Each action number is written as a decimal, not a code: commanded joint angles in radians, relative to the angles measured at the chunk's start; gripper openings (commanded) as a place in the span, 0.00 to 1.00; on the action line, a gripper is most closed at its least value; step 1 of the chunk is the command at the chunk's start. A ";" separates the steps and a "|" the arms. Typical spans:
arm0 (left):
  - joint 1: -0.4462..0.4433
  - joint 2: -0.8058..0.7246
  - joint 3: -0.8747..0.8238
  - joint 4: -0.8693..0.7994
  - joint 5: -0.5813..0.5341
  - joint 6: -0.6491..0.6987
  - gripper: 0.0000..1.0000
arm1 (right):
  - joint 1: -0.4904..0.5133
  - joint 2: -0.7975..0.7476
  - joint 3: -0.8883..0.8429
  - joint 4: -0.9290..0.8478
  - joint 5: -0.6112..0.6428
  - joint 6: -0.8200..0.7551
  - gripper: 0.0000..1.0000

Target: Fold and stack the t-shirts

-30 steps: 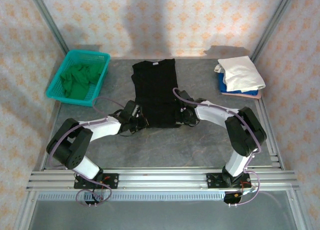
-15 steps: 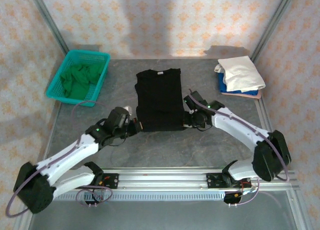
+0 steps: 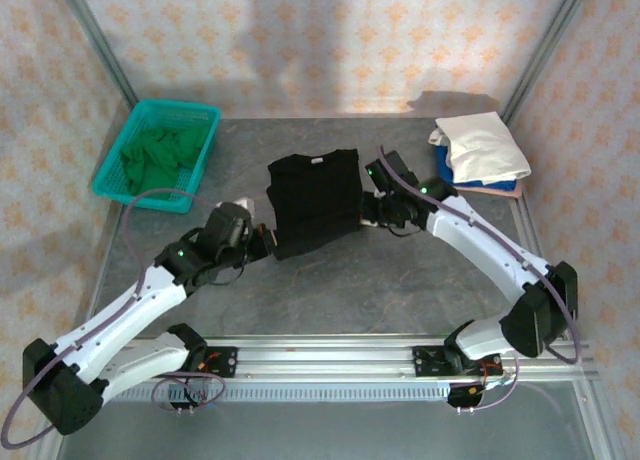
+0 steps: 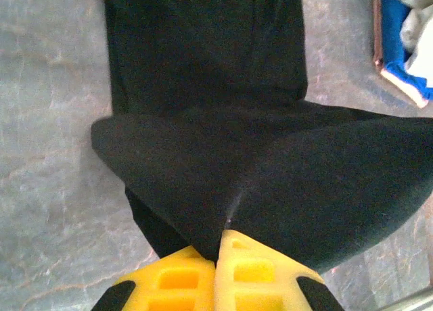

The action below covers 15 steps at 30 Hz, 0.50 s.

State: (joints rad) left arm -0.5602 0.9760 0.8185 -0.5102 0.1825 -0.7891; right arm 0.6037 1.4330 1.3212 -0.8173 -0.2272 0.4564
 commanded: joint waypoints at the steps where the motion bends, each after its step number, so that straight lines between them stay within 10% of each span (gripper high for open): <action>1: 0.073 0.098 0.116 0.010 -0.012 0.075 0.00 | -0.041 0.086 0.124 -0.005 0.084 -0.020 0.00; 15: 0.350 0.782 0.662 -0.011 0.245 0.236 0.00 | -0.199 0.754 0.903 -0.166 0.021 -0.069 0.00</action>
State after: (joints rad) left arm -0.2436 1.6749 1.3815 -0.4873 0.3523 -0.6086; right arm 0.4244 2.0987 2.0785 -0.9092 -0.2146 0.4065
